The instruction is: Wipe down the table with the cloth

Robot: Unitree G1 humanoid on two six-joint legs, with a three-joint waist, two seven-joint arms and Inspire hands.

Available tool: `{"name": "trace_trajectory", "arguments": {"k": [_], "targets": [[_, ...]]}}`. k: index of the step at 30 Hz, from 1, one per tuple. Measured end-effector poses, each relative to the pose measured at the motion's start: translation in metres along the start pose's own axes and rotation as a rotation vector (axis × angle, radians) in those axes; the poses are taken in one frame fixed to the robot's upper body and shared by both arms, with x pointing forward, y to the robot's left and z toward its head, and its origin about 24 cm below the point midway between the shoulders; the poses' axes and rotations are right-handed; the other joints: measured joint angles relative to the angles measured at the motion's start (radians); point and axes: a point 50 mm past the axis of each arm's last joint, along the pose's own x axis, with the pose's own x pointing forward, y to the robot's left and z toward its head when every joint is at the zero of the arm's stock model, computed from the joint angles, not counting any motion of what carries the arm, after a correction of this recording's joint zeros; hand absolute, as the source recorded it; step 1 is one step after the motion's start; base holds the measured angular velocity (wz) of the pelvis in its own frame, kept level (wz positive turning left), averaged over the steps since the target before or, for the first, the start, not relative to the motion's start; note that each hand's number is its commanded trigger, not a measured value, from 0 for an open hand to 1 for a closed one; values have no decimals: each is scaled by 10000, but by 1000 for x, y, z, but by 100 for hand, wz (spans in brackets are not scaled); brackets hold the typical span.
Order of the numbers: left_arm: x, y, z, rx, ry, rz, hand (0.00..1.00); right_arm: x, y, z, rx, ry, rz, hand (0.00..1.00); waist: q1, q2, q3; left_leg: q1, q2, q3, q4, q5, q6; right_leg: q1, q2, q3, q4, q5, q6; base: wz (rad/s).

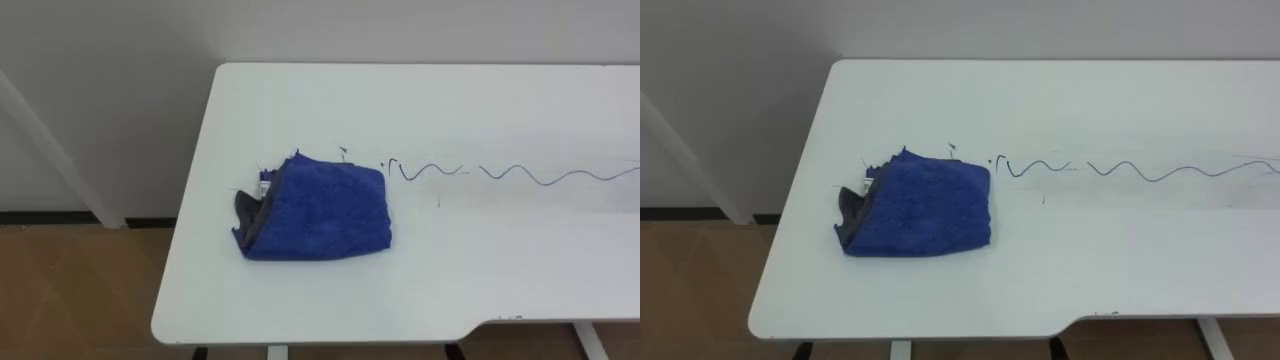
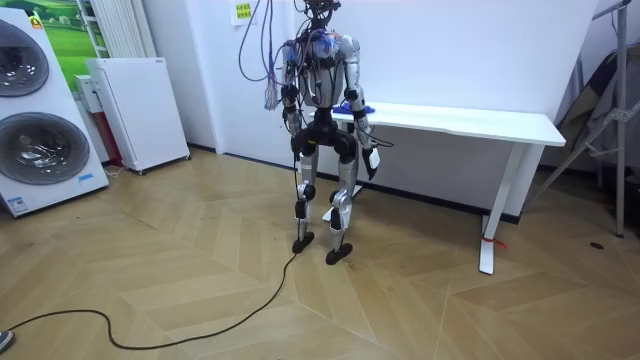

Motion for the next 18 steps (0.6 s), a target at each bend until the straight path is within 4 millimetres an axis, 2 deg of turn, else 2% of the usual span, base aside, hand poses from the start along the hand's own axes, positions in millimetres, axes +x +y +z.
{"name": "trace_trajectory", "arguments": {"k": [9,12,16,18], "targets": [[0,-1,0,1,-3,-122,0,0,1,-3,73,111,210,0,15,-12,47,37,0,4,5,0,0,43,-1,24,1,-1,0,0],[0,-1,0,-19,7,-243,0,0,1,-3,168,133,207,0,24,-5,58,18,-1,3,-7,-1,0,24,29,237,-1,-2,0,0],[0,2,-2,-202,92,-148,0,-1,-1,-7,772,284,34,0,11,-30,27,42,-7,-19,-7,-1,0,62,33,234,-16,-2,0,0],[0,3,-5,-270,191,-89,0,-2,-5,-12,1264,493,-181,0,28,-59,37,93,-10,-20,-7,0,0,110,29,244,-13,-2,0,0]]}}
